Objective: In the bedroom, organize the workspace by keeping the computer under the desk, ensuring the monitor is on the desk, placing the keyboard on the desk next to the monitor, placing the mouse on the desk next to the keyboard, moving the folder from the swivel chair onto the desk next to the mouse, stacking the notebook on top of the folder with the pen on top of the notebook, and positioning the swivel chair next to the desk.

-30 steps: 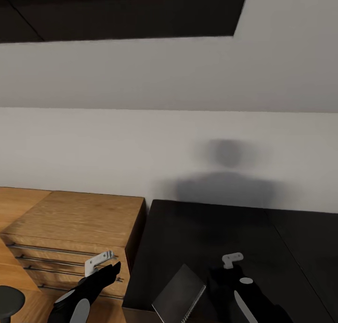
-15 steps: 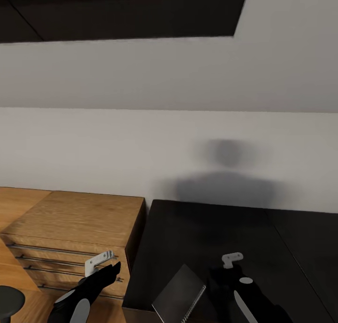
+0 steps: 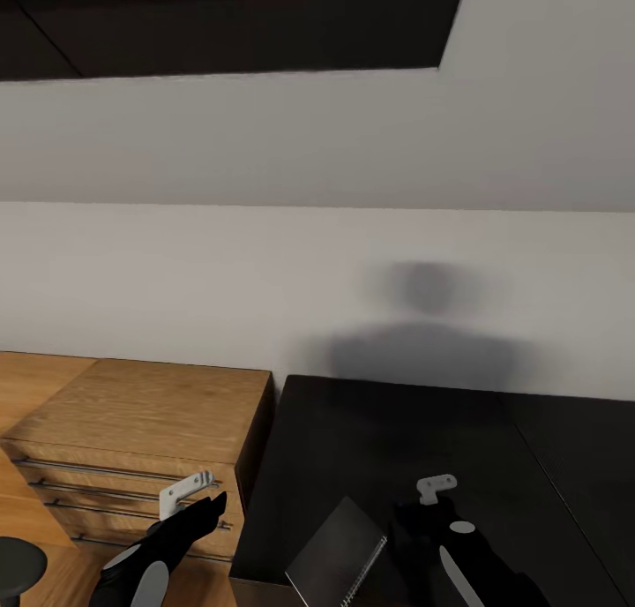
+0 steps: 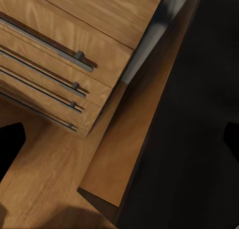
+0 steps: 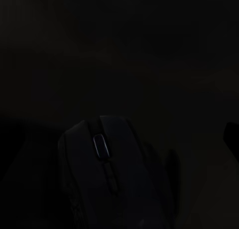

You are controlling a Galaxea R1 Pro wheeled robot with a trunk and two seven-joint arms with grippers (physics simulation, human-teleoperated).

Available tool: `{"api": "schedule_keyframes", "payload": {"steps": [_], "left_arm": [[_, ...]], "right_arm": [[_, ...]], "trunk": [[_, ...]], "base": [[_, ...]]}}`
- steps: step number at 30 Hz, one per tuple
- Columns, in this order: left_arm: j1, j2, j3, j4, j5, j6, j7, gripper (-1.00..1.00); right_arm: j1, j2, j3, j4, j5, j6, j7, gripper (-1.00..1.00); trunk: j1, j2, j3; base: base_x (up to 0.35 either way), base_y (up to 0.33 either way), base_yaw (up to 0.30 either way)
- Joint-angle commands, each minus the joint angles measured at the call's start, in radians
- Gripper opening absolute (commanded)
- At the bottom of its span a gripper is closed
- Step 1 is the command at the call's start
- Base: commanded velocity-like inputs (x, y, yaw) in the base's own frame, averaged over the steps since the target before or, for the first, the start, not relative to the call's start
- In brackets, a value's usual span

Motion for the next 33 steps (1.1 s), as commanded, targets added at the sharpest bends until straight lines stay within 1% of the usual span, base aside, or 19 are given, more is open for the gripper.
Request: {"api": "schedule_keyframes", "payload": {"steps": [1, 19, 32, 33], "left_arm": [[-0.001, 0.0, 0.001, -0.001, 0.011, 0.003, 0.008, 1.0], [-0.001, 0.0, 0.001, -0.001, 0.011, 0.003, 0.009, 1.0], [-0.001, 0.0, 0.001, -0.001, 0.011, 0.003, 0.008, 1.0], [-0.001, 0.0, 0.001, -0.001, 0.011, 0.003, 0.008, 1.0]], "right_arm": [[-0.001, -0.002, 0.005, -0.002, -0.01, 0.004, -0.007, 1.0], [-0.001, 0.0, 0.005, -0.001, -0.01, 0.017, -0.008, 1.0], [-0.001, 0.0, 0.004, 0.003, -0.01, 0.063, -0.007, 1.0], [-0.001, 0.0, 0.004, 0.003, -0.01, 0.064, -0.007, 1.0]], "trunk": [[0.0, -0.001, -0.001], [0.0, -0.001, -0.001], [0.0, -0.001, -0.001], [0.004, -0.008, -0.005]], "base": [[0.0, 0.0, 0.0], [0.0, 0.0, 0.0], [0.0, 0.0, 0.0], [0.0, 0.0, 0.0]]}}
